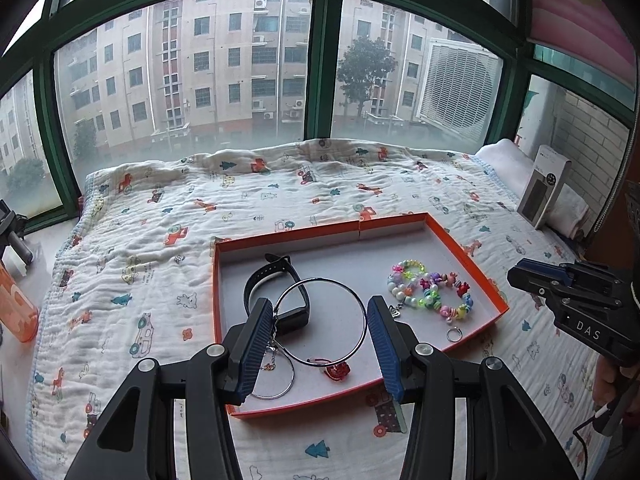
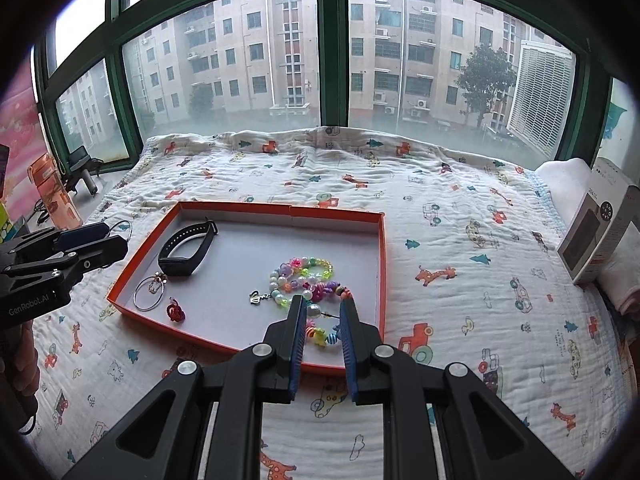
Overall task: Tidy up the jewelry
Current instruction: 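Carry the hoop and earring over the tray and lower them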
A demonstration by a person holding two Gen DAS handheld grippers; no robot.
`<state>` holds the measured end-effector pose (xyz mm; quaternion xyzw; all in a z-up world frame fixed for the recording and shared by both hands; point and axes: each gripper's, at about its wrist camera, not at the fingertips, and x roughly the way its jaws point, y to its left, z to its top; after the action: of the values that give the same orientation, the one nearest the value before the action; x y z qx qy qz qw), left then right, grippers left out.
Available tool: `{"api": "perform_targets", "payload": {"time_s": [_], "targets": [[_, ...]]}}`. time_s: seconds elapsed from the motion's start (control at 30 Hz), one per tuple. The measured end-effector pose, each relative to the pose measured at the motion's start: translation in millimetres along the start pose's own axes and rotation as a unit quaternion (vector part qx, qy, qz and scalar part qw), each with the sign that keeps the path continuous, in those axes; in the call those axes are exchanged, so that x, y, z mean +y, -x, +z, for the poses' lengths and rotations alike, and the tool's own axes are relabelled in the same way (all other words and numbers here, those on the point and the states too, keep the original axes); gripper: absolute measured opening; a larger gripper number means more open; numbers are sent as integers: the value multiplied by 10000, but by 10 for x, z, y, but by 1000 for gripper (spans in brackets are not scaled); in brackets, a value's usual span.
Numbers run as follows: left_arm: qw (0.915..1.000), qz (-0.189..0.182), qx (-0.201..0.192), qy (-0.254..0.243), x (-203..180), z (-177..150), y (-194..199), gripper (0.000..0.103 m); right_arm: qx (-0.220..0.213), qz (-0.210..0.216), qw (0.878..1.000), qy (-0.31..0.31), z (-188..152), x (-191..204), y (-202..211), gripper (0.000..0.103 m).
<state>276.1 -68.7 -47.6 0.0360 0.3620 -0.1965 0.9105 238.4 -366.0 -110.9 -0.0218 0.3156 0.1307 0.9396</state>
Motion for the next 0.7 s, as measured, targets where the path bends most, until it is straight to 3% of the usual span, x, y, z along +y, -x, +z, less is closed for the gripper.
{"api": "perform_targets", "payload": {"time_s": [0.3, 0.7], "targets": [[9996, 7, 293, 46, 41, -93, -357, 52, 195, 93, 9998, 1, -65, 6, -242, 20], [9992, -1, 389, 127, 63, -120, -498, 52, 304, 110, 9995, -67, -107, -3, -359, 20]]}}
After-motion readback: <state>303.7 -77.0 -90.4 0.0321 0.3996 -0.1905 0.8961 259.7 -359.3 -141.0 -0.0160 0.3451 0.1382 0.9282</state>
